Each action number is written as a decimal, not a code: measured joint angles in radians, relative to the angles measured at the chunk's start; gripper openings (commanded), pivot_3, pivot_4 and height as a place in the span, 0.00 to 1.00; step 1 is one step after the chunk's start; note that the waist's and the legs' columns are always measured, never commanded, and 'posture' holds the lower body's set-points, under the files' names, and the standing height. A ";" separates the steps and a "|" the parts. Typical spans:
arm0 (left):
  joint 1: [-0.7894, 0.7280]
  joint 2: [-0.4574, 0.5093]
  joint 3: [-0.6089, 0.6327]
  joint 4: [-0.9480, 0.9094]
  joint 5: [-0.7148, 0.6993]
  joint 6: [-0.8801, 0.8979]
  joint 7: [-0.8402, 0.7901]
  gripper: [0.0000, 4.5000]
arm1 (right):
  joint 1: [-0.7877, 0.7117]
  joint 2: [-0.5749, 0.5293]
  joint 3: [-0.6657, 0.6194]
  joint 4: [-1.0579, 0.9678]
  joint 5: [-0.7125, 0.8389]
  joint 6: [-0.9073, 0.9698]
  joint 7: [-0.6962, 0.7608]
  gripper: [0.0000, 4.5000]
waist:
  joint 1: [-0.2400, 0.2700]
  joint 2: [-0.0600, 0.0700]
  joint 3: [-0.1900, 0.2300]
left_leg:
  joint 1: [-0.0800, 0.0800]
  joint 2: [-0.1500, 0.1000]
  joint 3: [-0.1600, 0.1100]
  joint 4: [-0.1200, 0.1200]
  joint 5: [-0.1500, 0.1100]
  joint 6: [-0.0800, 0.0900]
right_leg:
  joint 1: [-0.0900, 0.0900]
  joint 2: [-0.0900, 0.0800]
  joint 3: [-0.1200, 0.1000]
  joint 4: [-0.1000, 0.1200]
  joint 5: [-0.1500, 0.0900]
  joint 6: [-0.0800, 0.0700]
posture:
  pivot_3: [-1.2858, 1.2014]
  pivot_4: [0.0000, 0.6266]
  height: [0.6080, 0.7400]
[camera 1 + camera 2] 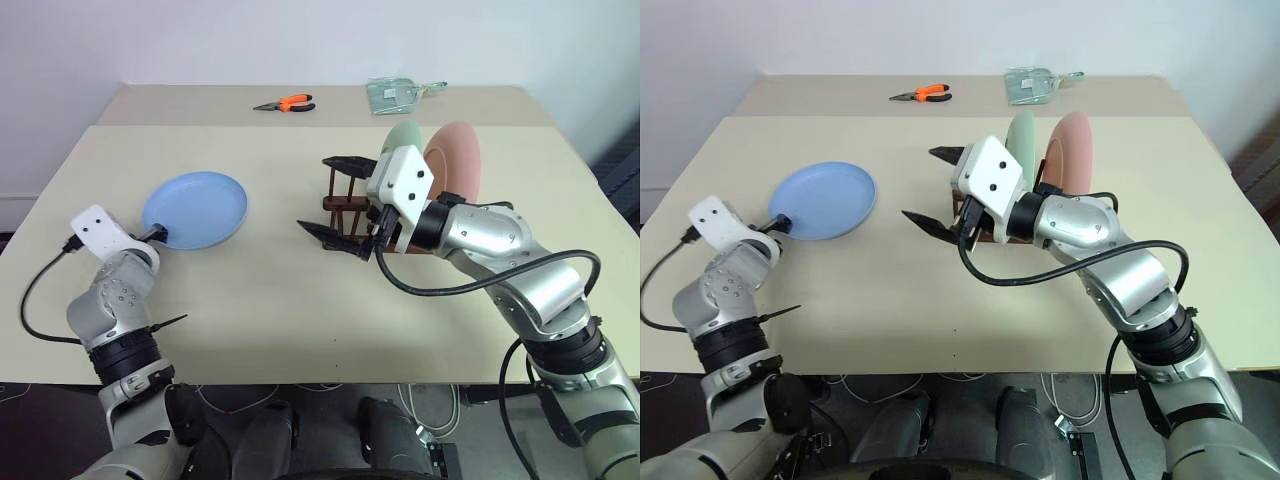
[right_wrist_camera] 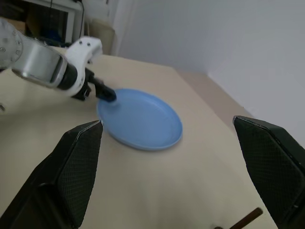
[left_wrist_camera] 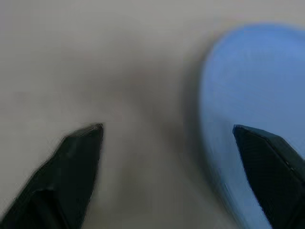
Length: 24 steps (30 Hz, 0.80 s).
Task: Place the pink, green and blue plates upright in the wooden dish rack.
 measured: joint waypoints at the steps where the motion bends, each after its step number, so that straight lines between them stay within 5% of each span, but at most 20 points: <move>1: -0.005 -0.014 0.016 0.000 -0.026 0.007 0.001 0.61 | 0.003 0.002 0.001 0.000 -0.008 -0.001 0.004 1.00 | -0.001 0.000 0.000 | 0.000 0.000 0.000 0.000 0.000 0.000 | 0.000 0.000 0.000 0.000 0.000 0.000 | 0.52 0.24 1.00; 6: -0.025 -0.052 0.091 0.017 -0.120 0.010 0.045 0.02 | 0.017 0.023 0.001 -0.004 -0.059 0.001 0.019 1.00 | -0.002 -0.001 0.000 | 0.000 0.000 0.000 -0.001 0.000 0.000 | 0.000 0.000 0.000 0.000 0.000 0.000 | 0.52 0.24 1.00; 11: -0.015 0.009 -0.046 -0.002 -0.122 -0.025 -0.083 0.01 | 0.026 0.027 0.005 -0.003 -0.083 0.018 0.063 1.00 | 0.000 -0.004 0.002 | 0.000 0.000 0.000 0.000 0.001 -0.001 | 0.000 0.000 0.000 0.000 0.000 0.000 | 0.52 0.24 1.00; 16: -0.032 0.056 -0.268 -0.228 -0.132 -0.065 -0.251 0.01 | -0.033 0.032 0.108 0.071 -0.286 -0.133 0.087 1.00 | -0.006 -0.005 0.003 | 0.000 0.000 0.001 -0.001 0.001 -0.002 | 0.000 0.000 0.000 -0.001 0.000 -0.001 | 0.52 0.24 1.00; 22: -0.037 0.057 -0.385 -0.379 -0.176 -0.011 -0.276 0.01 | -0.121 0.075 0.208 0.285 -0.516 -0.354 0.096 1.00 | -0.026 -0.005 0.003 | 0.001 0.001 0.001 -0.003 0.001 -0.003 | -0.001 0.001 0.000 0.000 0.000 -0.001 | 0.52 0.24 1.00; 24: -0.028 0.057 -0.387 -0.405 -0.198 0.010 -0.273 0.00 | -0.129 0.098 0.225 0.371 -0.576 -0.417 0.092 0.87 | -0.031 -0.005 0.003 | 0.001 0.001 0.001 -0.004 0.002 -0.004 | -0.002 0.001 0.000 0.000 0.000 -0.001 | 0.52 0.24 1.00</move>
